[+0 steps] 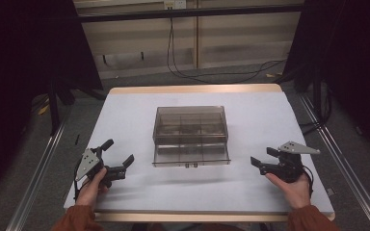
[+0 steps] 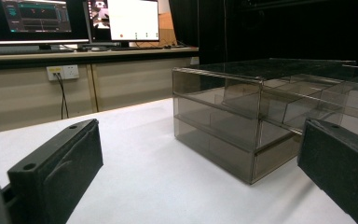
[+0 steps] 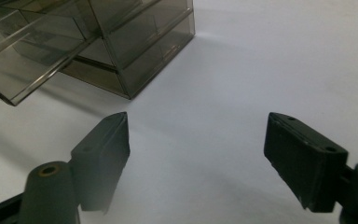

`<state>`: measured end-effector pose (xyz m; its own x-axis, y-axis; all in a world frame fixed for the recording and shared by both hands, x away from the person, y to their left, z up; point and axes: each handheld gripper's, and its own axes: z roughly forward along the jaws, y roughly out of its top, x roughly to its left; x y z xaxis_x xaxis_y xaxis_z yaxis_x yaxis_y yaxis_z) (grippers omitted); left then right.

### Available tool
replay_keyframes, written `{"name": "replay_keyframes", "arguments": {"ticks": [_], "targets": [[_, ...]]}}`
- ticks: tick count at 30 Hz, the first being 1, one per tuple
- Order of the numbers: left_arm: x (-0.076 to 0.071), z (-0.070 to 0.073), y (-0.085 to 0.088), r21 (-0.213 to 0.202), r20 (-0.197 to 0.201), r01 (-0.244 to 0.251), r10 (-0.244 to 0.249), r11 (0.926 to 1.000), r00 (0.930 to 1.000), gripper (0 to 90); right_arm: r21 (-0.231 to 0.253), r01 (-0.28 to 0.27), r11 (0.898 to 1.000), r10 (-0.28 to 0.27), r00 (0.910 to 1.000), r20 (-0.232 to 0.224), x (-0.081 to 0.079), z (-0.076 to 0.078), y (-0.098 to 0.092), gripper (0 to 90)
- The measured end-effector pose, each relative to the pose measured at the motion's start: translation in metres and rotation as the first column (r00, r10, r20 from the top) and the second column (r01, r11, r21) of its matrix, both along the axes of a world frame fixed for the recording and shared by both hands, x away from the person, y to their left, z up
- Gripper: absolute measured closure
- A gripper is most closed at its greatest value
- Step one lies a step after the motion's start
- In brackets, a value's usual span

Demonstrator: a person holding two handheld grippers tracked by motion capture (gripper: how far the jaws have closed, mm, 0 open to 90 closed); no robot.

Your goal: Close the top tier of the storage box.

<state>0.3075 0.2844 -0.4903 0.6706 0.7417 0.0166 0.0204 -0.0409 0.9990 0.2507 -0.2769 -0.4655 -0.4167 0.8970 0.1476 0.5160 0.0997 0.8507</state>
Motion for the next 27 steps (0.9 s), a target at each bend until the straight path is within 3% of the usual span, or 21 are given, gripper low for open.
{"name": "replay_keyframes", "arguments": {"ticks": [6, 11, 15, 16, 19, 20, 27], "targets": [[0.000, 0.000, 0.000, 0.002, 0.001, 0.002, -0.002, 1.0000, 1.0000, 0.0, 0.004, -0.024, 1.000, 0.024, 0.9997, -0.001, -0.004, 0.003, 0.005, 28.0], [0.000, 0.000, 0.000, -0.003, -0.004, 0.002, -0.002, 1.0000, 1.0000, 0.0, 0.018, -0.048, 0.999, 0.048, 0.9987, 0.015, -0.009, 0.008, 0.011, 38.0], [0.000, 0.000, -0.001, -0.002, 0.001, -0.003, 0.003, 1.0000, 1.0000, 0.0, 0.040, -0.069, 0.997, 0.069, 0.9976, -0.006, -0.012, 0.007, 0.012, 47.0], [0.000, 0.000, -0.001, -0.008, 0.001, -0.004, 0.004, 1.0000, 1.0000, 0.0, 0.039, -0.086, 0.996, 0.086, 0.9963, 0.004, -0.014, 0.009, 0.014, 53.5], [0.000, 0.000, 0.000, 0.006, 0.001, -0.001, 0.001, 1.0000, 1.0000, 0.0, 0.043, -0.101, 0.994, 0.101, 0.9948, 0.010, -0.015, 0.010, 0.016, 58.2], [0.000, 0.000, 0.000, 0.007, 0.001, -0.001, 0.001, 1.0000, 1.0000, 0.0, 0.047, -0.119, 0.992, 0.119, 0.9928, 0.011, -0.017, 0.011, 0.018, 64.4], [-0.001, 0.000, -0.001, -0.007, 0.000, -0.003, 0.003, 1.0000, 1.0000, 0.0, 0.075, -0.203, 0.976, 0.204, 0.9788, -0.011, -0.018, 0.011, 0.023, 81.5]]}}
